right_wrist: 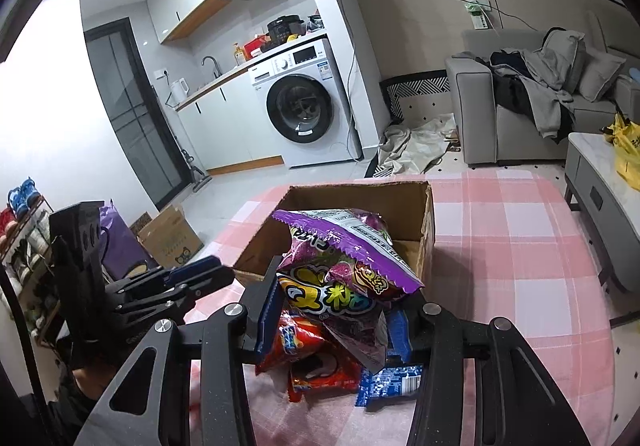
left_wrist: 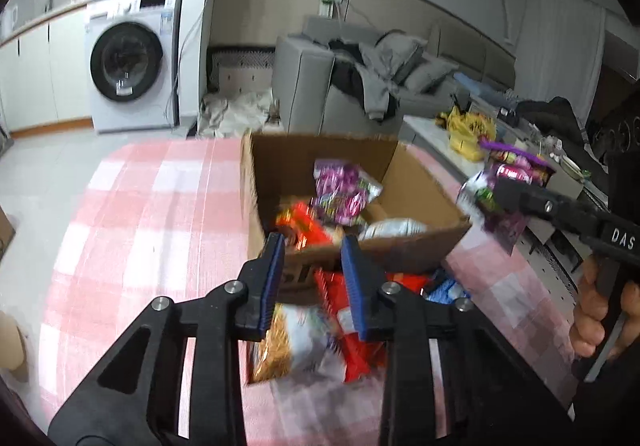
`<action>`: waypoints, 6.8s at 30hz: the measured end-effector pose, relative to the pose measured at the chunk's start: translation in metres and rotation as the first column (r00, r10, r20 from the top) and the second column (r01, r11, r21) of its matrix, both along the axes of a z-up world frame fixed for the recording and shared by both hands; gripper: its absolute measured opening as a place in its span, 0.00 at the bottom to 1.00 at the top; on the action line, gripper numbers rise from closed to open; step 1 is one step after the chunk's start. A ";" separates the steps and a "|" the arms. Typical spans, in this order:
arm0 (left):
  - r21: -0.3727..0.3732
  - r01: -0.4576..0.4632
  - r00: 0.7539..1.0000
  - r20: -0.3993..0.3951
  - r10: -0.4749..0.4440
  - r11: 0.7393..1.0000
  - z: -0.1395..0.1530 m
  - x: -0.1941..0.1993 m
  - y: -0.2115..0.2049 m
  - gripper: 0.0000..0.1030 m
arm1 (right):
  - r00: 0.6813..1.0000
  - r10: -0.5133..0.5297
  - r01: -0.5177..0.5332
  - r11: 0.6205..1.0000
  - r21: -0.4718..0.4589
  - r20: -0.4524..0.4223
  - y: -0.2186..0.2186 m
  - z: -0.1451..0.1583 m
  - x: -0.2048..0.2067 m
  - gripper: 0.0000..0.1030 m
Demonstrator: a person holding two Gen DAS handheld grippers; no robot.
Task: Organize snacks
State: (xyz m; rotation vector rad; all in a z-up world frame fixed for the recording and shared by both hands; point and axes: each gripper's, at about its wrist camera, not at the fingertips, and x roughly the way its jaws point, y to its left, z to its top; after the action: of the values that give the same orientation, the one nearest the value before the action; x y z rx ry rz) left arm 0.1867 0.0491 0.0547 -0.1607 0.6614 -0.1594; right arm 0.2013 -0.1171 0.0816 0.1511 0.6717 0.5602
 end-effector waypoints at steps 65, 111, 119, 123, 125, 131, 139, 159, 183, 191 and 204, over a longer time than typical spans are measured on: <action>0.002 -0.005 1.000 0.026 0.005 1.000 -0.001 -0.046 0.000 0.40 | 0.999 0.020 -0.020 1.000 -0.005 -0.039 -0.003 -0.027 0.000 0.45; 0.076 0.009 1.000 -0.016 -0.008 0.997 -0.025 0.102 -0.030 0.58 | 0.999 -0.010 0.009 0.999 -0.033 -0.032 0.015 -0.037 0.062 0.57; 0.052 -0.023 0.999 0.028 0.022 0.998 -0.008 0.061 -0.017 0.99 | 0.998 -0.061 0.060 0.998 -0.026 -0.012 -0.007 -0.031 0.037 0.99; 0.083 -0.044 0.998 0.040 0.040 0.996 -0.002 0.036 -0.011 0.99 | 0.997 -0.070 0.070 0.997 -0.030 -0.012 -0.016 -0.029 0.027 1.00; 0.087 -0.053 0.998 0.045 0.049 0.995 0.000 0.025 -0.008 0.99 | 0.997 -0.076 0.075 0.996 -0.050 -0.017 -0.019 -0.030 0.021 1.00; 0.109 -0.059 0.998 0.042 0.055 0.992 -0.006 -0.003 -0.002 0.99 | 0.996 -0.082 0.078 0.992 -0.102 -0.033 -0.024 -0.039 0.008 1.00; 0.125 -0.052 0.999 0.007 0.052 0.991 -0.022 -0.023 -0.001 0.99 | 0.993 -0.073 0.058 0.987 -0.149 -0.094 -0.022 -0.060 0.007 1.00; 0.149 -0.108 0.988 -0.091 0.123 0.983 -0.062 -0.014 0.010 0.99 | 0.979 -0.070 0.023 0.972 -0.232 -0.194 -0.022 -0.094 0.022 1.00; 0.162 -0.062 0.986 -0.143 0.085 0.985 -0.081 0.011 0.007 0.99 | 0.962 -0.088 0.003 0.951 -0.310 -0.259 -0.011 -0.144 0.038 1.00; 0.194 -0.008 0.981 -0.189 0.046 0.981 -0.095 0.023 -0.009 0.99 | 0.963 -0.080 -0.004 0.950 -0.313 -0.256 -0.008 -0.144 0.033 1.00; 0.054 0.047 0.973 -0.230 -0.034 0.997 -0.105 0.031 -0.003 0.55 | 0.964 -0.032 -0.035 0.969 -0.246 -0.263 -0.008 -0.138 0.028 0.99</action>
State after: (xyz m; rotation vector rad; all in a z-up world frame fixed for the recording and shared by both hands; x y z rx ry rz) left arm 0.2176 0.0458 -0.0498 -0.1100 0.8989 -0.1617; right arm 0.2294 -0.1247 -0.0565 -0.0105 0.9978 0.4557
